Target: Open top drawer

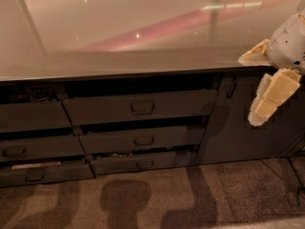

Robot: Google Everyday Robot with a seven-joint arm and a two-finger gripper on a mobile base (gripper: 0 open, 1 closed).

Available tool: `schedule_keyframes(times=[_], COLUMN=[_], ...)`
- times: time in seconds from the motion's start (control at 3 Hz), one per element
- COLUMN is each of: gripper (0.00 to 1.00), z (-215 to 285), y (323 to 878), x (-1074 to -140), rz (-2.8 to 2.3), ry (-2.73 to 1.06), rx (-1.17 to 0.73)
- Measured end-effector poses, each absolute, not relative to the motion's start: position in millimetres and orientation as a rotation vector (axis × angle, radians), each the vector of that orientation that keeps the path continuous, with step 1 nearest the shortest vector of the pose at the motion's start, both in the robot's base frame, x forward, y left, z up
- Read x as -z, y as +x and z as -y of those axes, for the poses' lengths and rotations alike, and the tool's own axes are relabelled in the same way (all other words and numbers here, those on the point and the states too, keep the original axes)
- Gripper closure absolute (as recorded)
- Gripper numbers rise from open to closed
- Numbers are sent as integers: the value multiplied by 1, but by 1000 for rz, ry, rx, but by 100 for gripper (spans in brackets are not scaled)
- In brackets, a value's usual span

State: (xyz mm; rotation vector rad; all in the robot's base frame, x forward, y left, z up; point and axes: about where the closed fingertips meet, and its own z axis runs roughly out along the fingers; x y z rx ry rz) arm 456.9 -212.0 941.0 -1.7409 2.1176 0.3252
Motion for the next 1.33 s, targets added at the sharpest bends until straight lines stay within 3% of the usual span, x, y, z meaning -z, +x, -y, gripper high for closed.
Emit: schedule_keyframes(times=[1.33], gripper=[0], z=[201], y=[470], x=[-939], rz=[-2048], ry=[-2053], rx=[-219])
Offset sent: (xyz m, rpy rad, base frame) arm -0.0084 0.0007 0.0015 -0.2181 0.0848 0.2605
